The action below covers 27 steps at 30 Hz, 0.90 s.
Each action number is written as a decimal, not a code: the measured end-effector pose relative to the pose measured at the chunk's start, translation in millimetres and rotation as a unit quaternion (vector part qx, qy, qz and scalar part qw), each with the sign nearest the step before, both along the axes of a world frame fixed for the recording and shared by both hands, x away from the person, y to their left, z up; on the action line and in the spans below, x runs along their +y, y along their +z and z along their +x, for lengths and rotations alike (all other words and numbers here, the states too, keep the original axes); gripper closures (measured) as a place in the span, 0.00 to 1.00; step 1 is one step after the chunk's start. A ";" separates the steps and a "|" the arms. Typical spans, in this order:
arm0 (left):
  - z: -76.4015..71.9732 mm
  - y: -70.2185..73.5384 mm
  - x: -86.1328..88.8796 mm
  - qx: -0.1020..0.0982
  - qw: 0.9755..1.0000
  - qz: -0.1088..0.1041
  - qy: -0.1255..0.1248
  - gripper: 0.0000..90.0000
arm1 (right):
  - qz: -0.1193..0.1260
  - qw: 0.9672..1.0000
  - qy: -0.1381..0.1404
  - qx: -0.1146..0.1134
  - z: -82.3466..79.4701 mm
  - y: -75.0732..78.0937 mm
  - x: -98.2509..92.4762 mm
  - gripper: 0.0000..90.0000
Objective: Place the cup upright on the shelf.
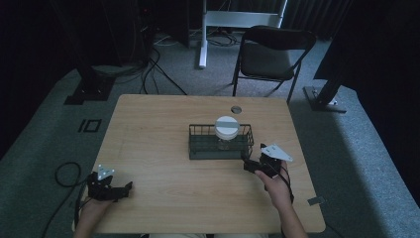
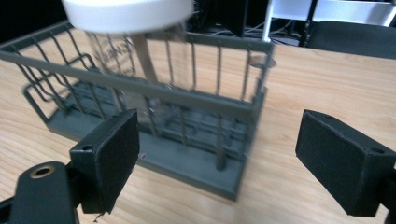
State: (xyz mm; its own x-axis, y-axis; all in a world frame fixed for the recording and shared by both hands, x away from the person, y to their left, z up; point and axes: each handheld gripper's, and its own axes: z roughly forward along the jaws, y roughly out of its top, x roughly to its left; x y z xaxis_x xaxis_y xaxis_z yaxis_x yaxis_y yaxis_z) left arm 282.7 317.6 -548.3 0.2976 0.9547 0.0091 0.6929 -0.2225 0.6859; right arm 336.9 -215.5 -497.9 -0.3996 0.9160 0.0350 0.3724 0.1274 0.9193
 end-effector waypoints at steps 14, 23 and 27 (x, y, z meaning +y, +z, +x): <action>0.0 0.0 0.0 0.000 1.000 0.000 0.000 0.00 | -0.021 0.999 -0.017 0.032 -6.2 -17.9 -25.5 0.15; 0.0 0.0 0.0 0.000 1.000 0.000 0.000 0.00 | -0.031 0.996 -0.037 0.070 -7.8 -31.3 -42.2 0.15; 0.0 0.0 0.0 0.000 1.000 0.001 0.000 0.00 | -0.032 0.995 -0.047 0.086 -8.1 -34.9 -48.6 0.15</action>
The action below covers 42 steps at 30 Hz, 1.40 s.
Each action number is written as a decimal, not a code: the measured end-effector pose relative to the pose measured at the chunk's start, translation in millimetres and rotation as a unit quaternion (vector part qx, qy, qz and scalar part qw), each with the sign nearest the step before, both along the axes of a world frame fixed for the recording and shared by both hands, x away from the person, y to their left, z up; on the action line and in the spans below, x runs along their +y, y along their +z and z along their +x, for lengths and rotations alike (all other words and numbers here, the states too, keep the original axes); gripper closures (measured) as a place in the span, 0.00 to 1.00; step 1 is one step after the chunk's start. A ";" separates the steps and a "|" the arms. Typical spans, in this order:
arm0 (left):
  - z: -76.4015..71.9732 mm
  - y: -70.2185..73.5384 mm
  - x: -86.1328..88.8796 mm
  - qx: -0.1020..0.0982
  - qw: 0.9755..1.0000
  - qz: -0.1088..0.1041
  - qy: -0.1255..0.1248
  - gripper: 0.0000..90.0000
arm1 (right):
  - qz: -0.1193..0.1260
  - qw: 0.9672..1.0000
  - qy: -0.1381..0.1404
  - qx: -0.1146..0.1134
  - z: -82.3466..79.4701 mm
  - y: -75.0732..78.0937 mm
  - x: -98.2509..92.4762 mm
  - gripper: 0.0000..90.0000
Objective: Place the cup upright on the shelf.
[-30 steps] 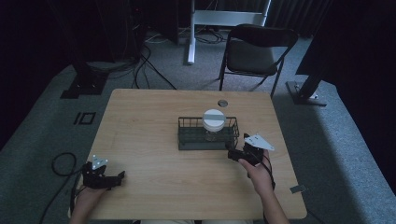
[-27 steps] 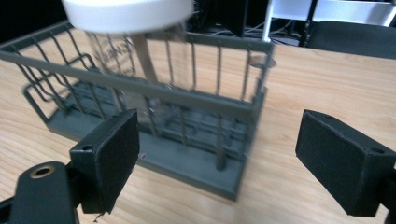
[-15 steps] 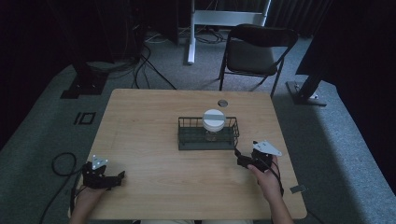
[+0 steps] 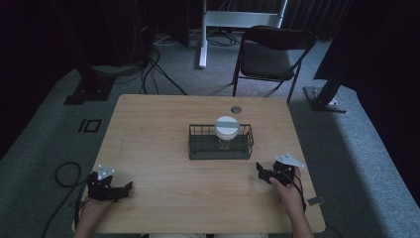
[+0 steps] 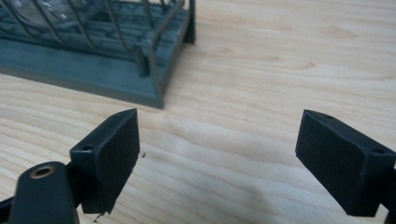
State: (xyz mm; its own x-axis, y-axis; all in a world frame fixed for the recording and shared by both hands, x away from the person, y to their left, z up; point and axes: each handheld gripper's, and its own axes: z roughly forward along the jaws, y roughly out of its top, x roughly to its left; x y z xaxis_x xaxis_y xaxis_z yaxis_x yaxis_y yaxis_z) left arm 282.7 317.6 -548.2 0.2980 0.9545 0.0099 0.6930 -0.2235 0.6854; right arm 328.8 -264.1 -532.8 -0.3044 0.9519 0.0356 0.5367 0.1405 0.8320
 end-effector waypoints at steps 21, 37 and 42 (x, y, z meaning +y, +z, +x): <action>0.0 0.0 0.1 0.000 1.000 0.000 0.000 0.00 | -0.046 0.996 -0.022 0.069 0.4 -12.7 -16.5 0.15; 0.0 0.0 0.0 0.000 1.000 0.000 0.000 0.00 | -0.033 0.996 -0.039 0.079 0.2 -18.4 -22.1 0.14; 0.0 0.0 0.0 0.000 1.000 0.000 0.000 0.00 | -0.034 0.995 -0.040 0.079 0.1 -18.4 -22.0 0.14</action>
